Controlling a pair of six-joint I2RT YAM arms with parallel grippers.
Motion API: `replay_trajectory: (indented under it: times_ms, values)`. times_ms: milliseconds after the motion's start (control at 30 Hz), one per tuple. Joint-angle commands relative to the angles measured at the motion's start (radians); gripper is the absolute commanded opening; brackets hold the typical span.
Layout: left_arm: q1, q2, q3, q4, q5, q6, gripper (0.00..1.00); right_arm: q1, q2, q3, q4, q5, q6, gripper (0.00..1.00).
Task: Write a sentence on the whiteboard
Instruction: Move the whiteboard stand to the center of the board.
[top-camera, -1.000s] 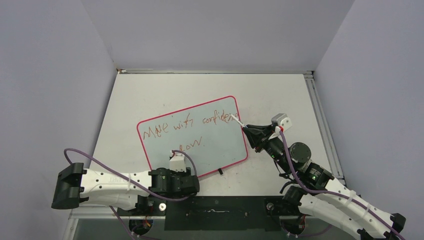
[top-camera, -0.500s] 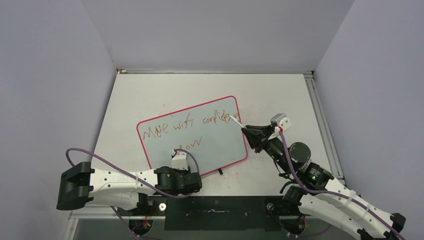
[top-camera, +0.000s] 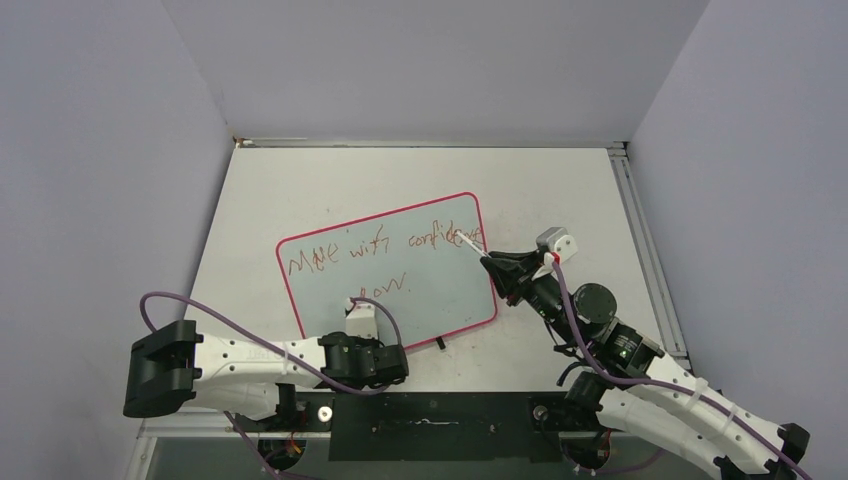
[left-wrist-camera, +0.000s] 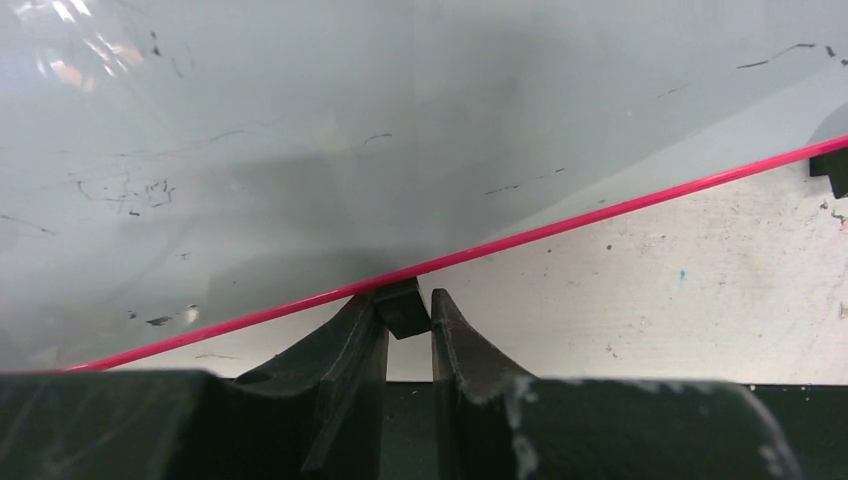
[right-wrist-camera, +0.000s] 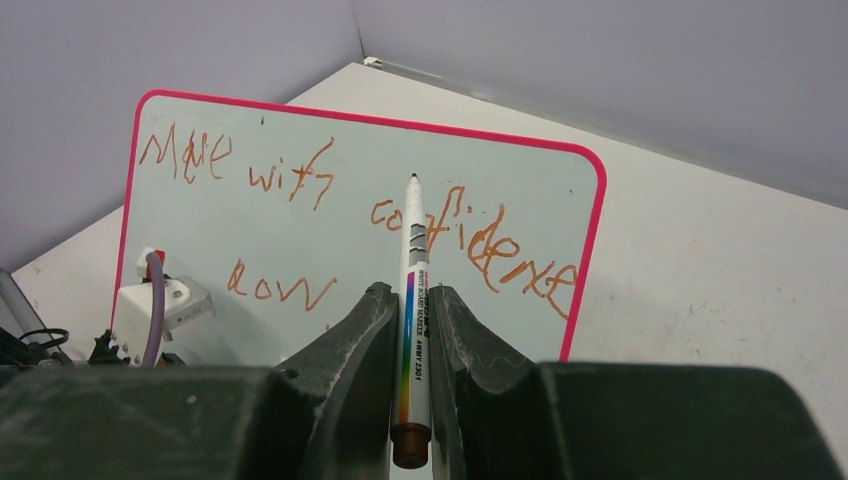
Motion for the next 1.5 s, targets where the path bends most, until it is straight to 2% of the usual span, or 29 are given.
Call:
replay_trajectory:
  times_ms: [0, 200, 400, 800, 1067, 1467]
  values:
    - [0.025, -0.002, 0.001, 0.01, -0.078, -0.012, 0.0, -0.005, 0.008, -0.004, 0.063, -0.011, 0.011, 0.06]
    - [0.079, -0.005, -0.018, 0.063, -0.124, 0.015, 0.0, -0.004, 0.018, -0.005, 0.065, -0.011, 0.015, 0.06]
    - [0.154, -0.03, -0.056, 0.194, -0.144, 0.119, 0.0, -0.005, 0.023, -0.01, 0.069, -0.01, 0.022, 0.06]
    - [0.26, 0.006, -0.034, 0.353, -0.167, 0.289, 0.0, -0.005, 0.027, -0.01, 0.064, 0.003, 0.038, 0.06]
    - [0.271, 0.015, 0.016, 0.332, -0.188, 0.349, 0.0, -0.005, 0.022, -0.01, 0.057, 0.012, 0.045, 0.06]
    - [0.27, -0.04, 0.027, 0.321, -0.177, 0.385, 0.28, -0.005, 0.037, -0.011, 0.067, 0.008, 0.05, 0.07]
